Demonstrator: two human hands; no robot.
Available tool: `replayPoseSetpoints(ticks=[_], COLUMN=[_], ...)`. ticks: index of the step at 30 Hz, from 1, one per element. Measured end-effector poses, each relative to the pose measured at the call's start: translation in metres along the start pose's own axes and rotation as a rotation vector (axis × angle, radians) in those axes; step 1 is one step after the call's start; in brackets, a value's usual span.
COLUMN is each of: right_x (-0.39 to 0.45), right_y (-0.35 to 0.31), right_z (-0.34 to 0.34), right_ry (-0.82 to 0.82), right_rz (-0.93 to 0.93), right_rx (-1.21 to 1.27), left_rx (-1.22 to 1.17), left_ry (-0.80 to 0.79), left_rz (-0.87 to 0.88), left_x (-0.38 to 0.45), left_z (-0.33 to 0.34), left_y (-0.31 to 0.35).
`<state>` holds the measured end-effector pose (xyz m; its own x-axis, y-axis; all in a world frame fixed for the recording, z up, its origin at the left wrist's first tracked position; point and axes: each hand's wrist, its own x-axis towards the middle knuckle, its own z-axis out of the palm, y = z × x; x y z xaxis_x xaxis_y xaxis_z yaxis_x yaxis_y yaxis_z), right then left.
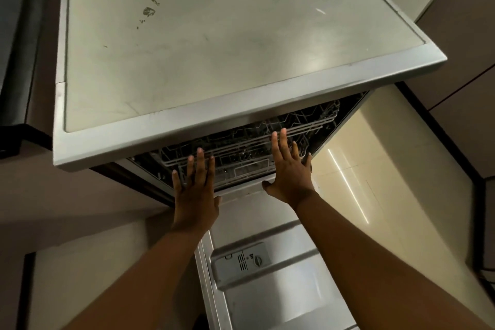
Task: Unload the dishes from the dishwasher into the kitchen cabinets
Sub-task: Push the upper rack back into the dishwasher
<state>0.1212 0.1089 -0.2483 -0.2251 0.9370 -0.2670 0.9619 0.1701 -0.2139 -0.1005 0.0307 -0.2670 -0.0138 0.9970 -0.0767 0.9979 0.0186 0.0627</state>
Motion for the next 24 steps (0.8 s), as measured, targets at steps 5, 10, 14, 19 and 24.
replayPoseSetpoints(ticks=[5,10,14,19,24], right_x=[-0.029,-0.069,-0.075,-0.032,0.045], right_y=[0.009,0.031,0.044,0.037,0.022], right_z=[0.01,0.049,0.081,0.116,0.133], right_ry=[0.038,-0.057,-0.193,-0.242,-0.162], right_rz=[-0.075,-0.1,-0.124,-0.179,-0.211], right_rx=[0.035,-0.05,-0.028,-0.016,-0.085], left_rx=[-0.021,-0.092,-0.258,-0.243,-0.137], left_ry=[-0.008,-0.083,0.012,-0.123,-0.265], left_rz=[0.029,0.023,0.0,-0.039,-0.04], left_x=[-0.014,-0.046,-0.054,-0.032,0.028], left_z=[0.002,0.03,0.047,0.078,0.106], left_y=[0.021,0.047,0.053,0.046,0.042])
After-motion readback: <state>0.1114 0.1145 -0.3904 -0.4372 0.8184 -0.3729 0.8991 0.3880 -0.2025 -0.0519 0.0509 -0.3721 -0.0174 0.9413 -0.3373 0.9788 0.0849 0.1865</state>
